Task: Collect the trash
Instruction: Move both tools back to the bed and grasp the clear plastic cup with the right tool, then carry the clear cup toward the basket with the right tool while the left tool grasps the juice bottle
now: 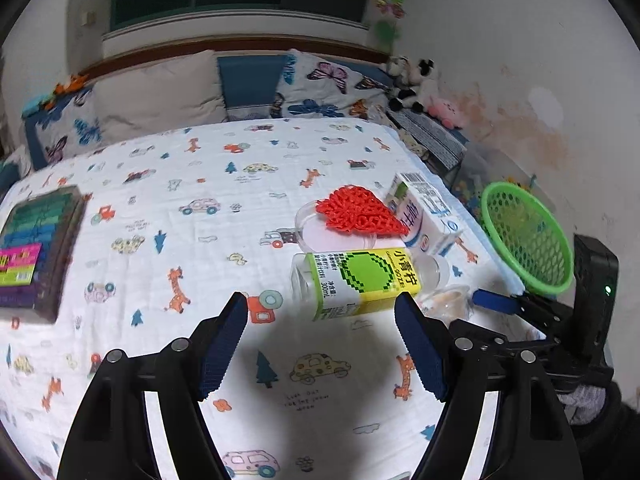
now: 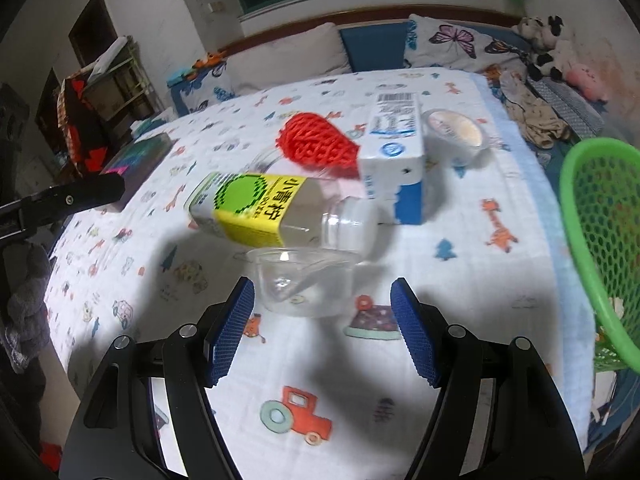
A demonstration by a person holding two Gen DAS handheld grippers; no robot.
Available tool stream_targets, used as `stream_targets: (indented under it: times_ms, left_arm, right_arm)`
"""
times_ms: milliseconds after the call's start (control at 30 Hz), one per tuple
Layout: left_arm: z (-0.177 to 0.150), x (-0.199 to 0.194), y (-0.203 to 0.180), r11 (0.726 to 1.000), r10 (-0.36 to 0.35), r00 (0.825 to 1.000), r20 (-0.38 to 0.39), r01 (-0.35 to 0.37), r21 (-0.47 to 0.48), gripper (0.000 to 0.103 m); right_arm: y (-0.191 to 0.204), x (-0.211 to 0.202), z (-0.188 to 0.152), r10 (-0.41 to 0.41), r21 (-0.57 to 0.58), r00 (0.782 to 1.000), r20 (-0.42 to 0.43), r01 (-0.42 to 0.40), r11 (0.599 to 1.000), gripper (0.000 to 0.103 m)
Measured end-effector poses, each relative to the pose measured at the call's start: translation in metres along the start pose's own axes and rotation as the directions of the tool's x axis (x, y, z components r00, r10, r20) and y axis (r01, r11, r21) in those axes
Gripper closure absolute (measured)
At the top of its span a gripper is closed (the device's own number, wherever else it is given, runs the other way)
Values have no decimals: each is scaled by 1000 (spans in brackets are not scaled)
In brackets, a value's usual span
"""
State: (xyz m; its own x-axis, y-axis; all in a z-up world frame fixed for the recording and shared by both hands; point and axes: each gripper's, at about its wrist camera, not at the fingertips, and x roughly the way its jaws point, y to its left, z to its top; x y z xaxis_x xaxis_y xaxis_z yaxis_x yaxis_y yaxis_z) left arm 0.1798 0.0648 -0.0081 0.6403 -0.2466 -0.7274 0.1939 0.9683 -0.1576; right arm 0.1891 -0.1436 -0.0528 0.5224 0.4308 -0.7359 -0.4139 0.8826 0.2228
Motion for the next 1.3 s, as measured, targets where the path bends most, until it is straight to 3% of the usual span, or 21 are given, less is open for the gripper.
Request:
stream_targets:
  times_ms: [300, 433, 567, 833, 1100, 1300]
  left_arm:
    - [6, 22, -4, 987, -22, 998, -57, 30, 158, 30]
    - [11, 30, -10, 966, -28, 997, -77, 47, 255, 30]
    - [16, 41, -18, 936, -23, 995, -98, 56, 347, 30]
    - [21, 64, -54, 813, -74, 982, -175, 161, 560, 30]
    - [36, 97, -74, 701, -99, 955, -281, 267, 661, 30]
    - [37, 114, -80, 641, -99, 934, -344, 324, 696, 30]
  right_arm:
    - [-4, 20, 4, 26, 61, 999, -28, -24, 998, 36]
    - [-6, 22, 5, 53, 77, 998, -31, -50, 996, 45]
    - [-4, 16, 4, 44, 68, 999, -22, -42, 997, 45]
    - [-15, -21, -7, 26, 89, 1000, 12, -27, 996, 45]
    - [-41, -65, -14, -24, 154, 999, 42, 18, 988, 45]
    - [-70, -91, -16, -62, 251, 995, 84, 39, 967, 45]
